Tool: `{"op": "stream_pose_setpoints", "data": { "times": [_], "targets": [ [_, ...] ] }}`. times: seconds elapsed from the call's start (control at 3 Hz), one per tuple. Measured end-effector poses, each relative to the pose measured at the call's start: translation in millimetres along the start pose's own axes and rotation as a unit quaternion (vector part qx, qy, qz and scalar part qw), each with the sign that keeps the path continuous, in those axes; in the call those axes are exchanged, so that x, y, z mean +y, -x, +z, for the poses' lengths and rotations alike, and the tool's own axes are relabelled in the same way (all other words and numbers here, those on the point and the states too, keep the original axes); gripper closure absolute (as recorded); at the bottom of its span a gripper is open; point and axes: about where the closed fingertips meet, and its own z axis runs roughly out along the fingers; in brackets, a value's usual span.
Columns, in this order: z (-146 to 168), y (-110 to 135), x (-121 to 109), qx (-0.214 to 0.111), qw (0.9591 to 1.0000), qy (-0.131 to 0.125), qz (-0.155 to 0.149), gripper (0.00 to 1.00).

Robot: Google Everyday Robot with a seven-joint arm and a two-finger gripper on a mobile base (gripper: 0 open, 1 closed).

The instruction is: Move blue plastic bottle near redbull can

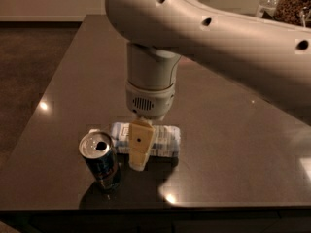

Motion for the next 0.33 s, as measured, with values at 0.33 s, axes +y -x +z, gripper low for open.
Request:
{"op": "stream_pose_setpoints", "data": {
  "times": [0.33],
  "targets": [
    [0.0, 0.2, -0.1, 0.000, 1.0000, 0.000, 0.000, 0.00]
  ]
}}
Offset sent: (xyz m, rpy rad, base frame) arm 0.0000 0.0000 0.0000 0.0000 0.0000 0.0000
